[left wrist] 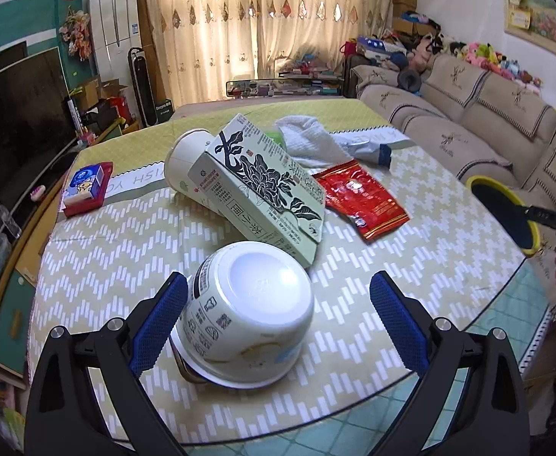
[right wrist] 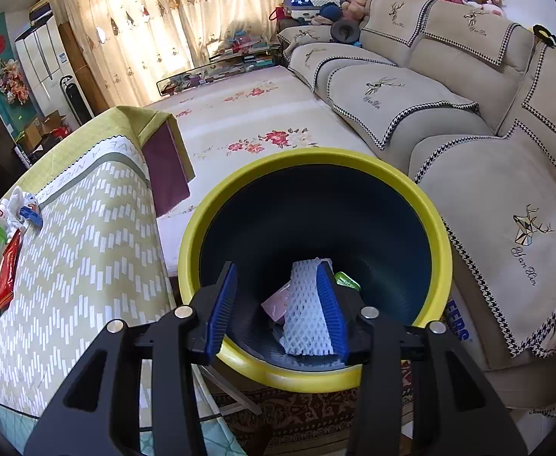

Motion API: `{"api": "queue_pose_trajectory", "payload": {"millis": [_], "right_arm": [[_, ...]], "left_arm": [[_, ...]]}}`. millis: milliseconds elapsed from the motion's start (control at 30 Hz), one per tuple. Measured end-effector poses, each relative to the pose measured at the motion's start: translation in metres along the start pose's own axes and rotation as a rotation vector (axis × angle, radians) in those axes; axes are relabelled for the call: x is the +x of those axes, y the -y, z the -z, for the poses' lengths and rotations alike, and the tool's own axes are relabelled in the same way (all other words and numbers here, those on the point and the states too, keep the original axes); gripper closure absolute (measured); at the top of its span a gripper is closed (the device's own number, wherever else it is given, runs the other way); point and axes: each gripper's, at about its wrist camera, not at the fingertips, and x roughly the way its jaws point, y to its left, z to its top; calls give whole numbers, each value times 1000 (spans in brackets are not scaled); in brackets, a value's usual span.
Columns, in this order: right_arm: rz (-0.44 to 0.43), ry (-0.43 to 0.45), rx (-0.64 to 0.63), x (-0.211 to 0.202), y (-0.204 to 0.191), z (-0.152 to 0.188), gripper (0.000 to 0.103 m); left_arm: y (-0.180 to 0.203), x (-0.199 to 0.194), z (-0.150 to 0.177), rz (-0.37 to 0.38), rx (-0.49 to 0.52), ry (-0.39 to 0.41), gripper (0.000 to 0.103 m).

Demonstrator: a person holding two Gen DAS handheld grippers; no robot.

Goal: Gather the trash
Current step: 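Carry the foam sleeve into the bin and open the right gripper, then grasp the white bowl with the left gripper and drop it into the bin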

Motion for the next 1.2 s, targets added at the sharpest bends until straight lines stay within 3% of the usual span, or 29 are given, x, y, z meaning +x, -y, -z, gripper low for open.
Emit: {"api": "queue_pose_trajectory", "payload": {"millis": [233, 467, 800, 933, 1200], "right_arm": [[-3, -7, 1, 4, -2, 1, 58], [-5, -18, -7, 9, -6, 4, 58], [-26, -16, -8, 7, -3, 6, 58], [-39, -14, 5, 6, 3, 8, 58], [-61, 8, 36, -3, 20, 9, 58]], "left_arm": [[-2, 15, 1, -40, 32, -26, 9], [-4, 25, 3, -91, 75, -39, 23], [-1, 3, -7, -69, 80, 1, 23], [14, -16, -15, -37, 100, 30, 23], [74, -36, -40, 118, 167, 86, 23]]}}
